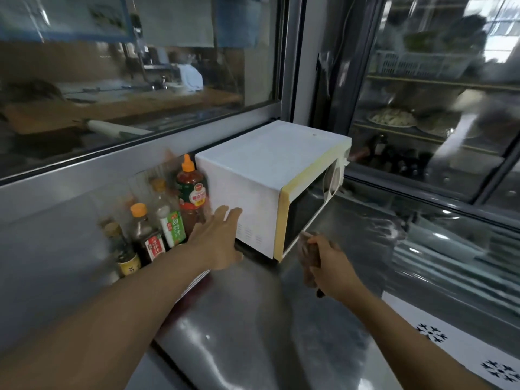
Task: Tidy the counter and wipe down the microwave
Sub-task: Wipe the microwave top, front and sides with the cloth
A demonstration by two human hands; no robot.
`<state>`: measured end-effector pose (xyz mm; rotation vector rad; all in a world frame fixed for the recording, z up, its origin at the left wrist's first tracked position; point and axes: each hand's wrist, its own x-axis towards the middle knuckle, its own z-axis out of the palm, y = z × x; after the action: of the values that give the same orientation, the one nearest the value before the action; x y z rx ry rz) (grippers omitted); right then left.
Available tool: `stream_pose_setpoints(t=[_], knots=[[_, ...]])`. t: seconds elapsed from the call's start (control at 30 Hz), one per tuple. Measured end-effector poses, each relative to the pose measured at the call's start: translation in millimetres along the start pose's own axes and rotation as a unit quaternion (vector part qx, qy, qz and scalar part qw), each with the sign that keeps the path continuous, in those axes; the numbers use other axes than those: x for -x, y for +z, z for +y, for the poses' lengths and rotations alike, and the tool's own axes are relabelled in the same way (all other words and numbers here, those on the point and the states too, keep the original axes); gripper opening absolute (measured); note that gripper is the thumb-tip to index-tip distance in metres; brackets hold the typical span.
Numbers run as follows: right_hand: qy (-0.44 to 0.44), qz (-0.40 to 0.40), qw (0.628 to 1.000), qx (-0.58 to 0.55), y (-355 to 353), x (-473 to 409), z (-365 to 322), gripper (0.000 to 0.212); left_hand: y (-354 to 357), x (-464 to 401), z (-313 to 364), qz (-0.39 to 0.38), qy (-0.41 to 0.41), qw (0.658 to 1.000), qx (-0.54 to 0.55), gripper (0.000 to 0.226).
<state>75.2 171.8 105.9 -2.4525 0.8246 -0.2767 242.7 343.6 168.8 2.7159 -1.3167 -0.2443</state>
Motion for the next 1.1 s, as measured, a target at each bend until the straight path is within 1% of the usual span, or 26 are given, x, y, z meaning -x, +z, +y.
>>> stream_pose_setpoints(t=[0.17,0.3,0.4,0.57,0.67,0.83,1.0,1.1], knots=[[-0.027,0.014,0.999,0.028,-29,60,-5,0.048,-4,61,29,0.019,0.019,0.999,0.018,0.097],[-0.046,0.003,0.997,0.061,-49,107,-1,0.058,-1,102,55,-0.006,0.017,1.0,0.014,0.097],[-0.056,0.003,0.997,0.06,-64,136,9,0.056,2,121,77,-0.017,0.017,0.999,0.028,0.095],[-0.036,0.005,0.998,0.048,-88,164,42,0.063,9,131,119,-0.032,0.007,0.999,0.038,0.094],[-0.024,0.007,0.997,0.072,-107,164,70,0.068,15,121,148,-0.032,0.0,0.999,0.03,0.093],[-0.04,0.007,0.996,0.077,-144,139,133,0.055,30,84,208,-0.037,-0.01,0.998,0.052,0.093],[-0.059,-0.007,0.995,0.081,-176,98,203,0.056,56,36,266,-0.037,-0.047,0.995,0.074,0.096],[-0.085,-0.026,0.993,0.084,-191,71,241,0.052,70,13,292,-0.044,-0.069,0.993,0.086,0.096]])
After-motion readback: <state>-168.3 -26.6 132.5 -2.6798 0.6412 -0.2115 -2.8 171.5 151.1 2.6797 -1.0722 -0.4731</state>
